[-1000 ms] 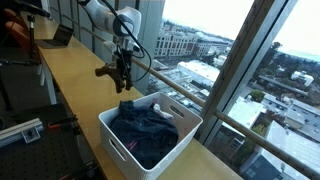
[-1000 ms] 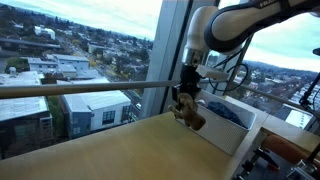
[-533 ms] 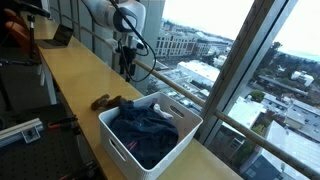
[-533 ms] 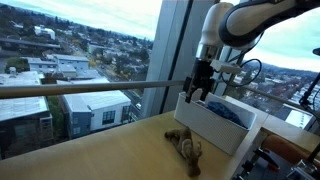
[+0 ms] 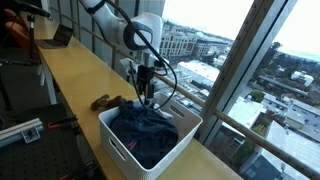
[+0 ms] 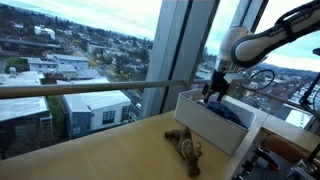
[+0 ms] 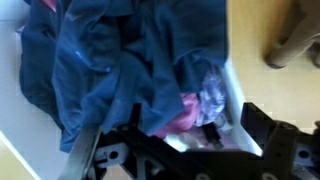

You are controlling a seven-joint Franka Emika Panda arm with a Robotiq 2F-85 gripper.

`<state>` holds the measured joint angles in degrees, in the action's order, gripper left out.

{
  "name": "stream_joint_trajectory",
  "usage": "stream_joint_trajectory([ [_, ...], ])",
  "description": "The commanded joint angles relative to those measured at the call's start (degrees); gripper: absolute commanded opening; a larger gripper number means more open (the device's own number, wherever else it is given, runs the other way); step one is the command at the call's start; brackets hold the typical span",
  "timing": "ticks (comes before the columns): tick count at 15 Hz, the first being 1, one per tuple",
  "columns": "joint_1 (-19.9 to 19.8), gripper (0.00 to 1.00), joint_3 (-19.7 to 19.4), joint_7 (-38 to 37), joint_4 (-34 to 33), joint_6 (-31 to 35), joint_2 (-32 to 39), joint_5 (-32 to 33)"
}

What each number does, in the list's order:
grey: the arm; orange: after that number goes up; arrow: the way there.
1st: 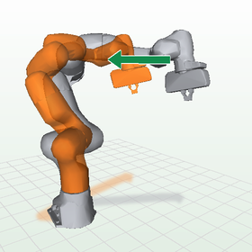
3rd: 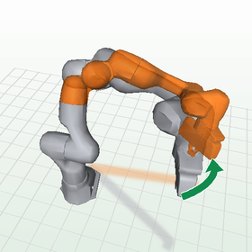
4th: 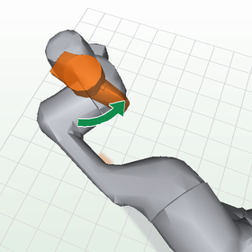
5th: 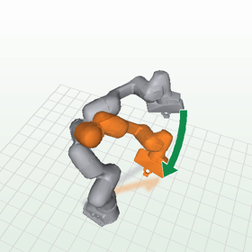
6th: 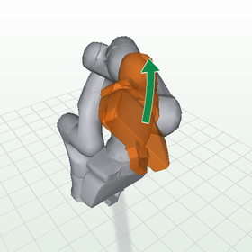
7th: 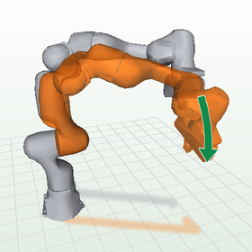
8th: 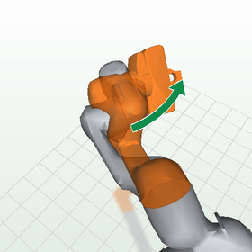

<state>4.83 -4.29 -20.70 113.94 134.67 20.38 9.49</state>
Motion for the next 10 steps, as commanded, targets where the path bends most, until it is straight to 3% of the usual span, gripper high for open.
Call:
stream_joint_trajectory([
  [1, -1.88, 1.00, -2.95, -1.23, -2.48, 5.68, 5.82, 1.68],
  [5, -3.24, 1.00, -6.00, -1.57, -5.55, 7.60, 13.54, 0.60],
  [10, -4.25, 1.00, -5.31, 0.21, -8.70, 5.10, 22.43, -2.14],
])
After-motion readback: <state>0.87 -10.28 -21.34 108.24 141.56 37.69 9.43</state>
